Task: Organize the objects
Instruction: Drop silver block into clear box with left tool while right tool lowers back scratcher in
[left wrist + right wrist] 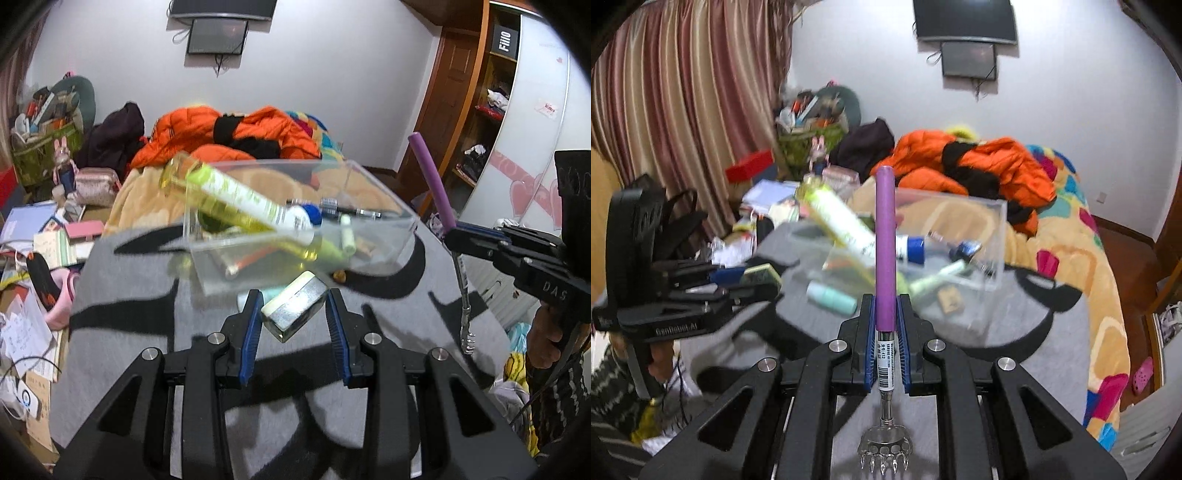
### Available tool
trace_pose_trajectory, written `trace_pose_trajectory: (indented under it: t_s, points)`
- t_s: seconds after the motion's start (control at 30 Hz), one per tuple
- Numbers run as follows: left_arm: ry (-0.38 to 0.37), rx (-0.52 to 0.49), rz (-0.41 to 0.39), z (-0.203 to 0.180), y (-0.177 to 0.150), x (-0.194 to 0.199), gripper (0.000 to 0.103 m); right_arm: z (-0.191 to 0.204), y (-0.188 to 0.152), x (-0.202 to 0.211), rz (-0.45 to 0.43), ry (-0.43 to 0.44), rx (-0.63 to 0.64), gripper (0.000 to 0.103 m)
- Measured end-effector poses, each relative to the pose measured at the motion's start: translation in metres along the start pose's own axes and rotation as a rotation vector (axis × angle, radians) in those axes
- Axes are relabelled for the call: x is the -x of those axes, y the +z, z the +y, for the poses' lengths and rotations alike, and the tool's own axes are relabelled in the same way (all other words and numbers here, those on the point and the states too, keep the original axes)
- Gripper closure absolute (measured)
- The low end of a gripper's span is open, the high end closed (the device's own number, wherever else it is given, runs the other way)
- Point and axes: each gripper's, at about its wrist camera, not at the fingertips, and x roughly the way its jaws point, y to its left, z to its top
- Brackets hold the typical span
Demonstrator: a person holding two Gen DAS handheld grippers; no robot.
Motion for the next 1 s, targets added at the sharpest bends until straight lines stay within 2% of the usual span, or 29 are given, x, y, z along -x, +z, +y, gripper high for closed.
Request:
trace_pose_trajectory:
  t_s: [0.27,0.57,0.8,1.0]
  points:
    - [0.016,-0.029,-0.043,-0.005,0.022,0.0,0.069,-0.009,0.033,0.011,-0.105,-0.032,-0.019,0.093]
    - [0.026,-0.039,-0.046,0.002,0.044,-0.018,0.069,-0.017,0.075,0.002,-0.193,-0.076,-0.008,0.093]
    - [0.044,-0.035,-0.035,0.015,0.06,-0.038,0.069,-0.023,0.1,-0.023,-0.214,-0.152,0.04,0.093]
    - [0.055,-0.019,0.003,0.031,0.064,-0.06,0.069,-0.026,0.104,-0.064,-0.163,-0.242,0.107,0.093]
